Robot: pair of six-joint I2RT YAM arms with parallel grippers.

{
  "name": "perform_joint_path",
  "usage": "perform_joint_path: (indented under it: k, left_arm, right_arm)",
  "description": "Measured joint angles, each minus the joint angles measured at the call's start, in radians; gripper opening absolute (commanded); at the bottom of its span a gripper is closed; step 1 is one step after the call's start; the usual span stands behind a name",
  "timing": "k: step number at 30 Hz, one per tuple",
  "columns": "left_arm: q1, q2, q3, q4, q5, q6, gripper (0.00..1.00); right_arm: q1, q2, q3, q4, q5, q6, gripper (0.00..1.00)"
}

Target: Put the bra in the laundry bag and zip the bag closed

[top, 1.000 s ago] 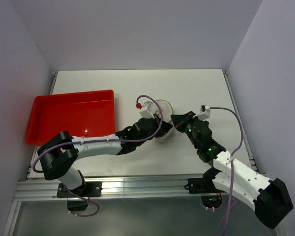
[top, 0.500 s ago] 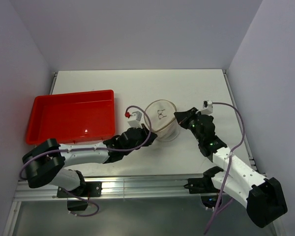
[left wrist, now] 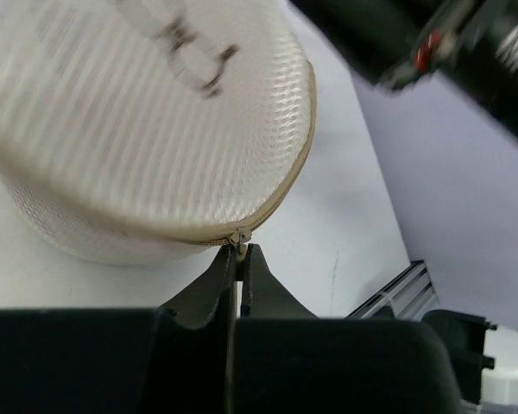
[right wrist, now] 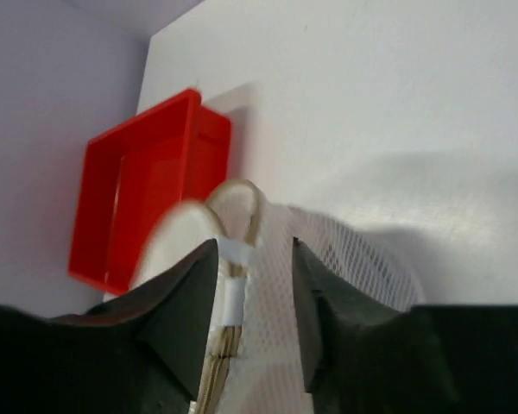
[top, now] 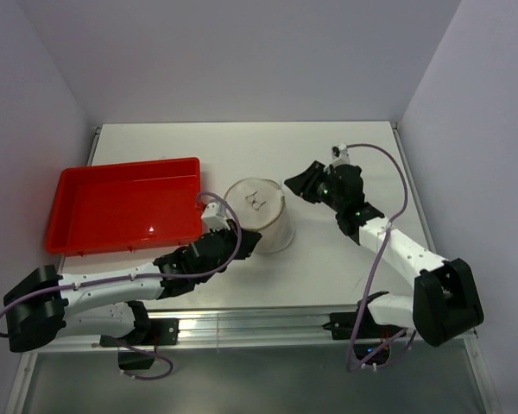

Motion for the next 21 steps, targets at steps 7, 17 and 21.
perform_joint_path:
  k: [7,17,21]
  left_arm:
    - [-0.018,0.087,0.045,-0.018,-0.013,0.022,0.0]
    - [-0.027,0.225,0.124,0.09,0.003,0.046,0.0]
    - [-0.04,0.256,0.142,0.111,0.013,0.052,0.0]
  right_arm:
    - [-0.006,0.001,0.112,-0.091,0.073,-0.082,0.89]
    - [0.182,-0.475,-0.161,-0.249,0.249,-0.051,0.77]
    - [0.194,-0.538,-0.191,-0.293,0.292,-0.023,0.68]
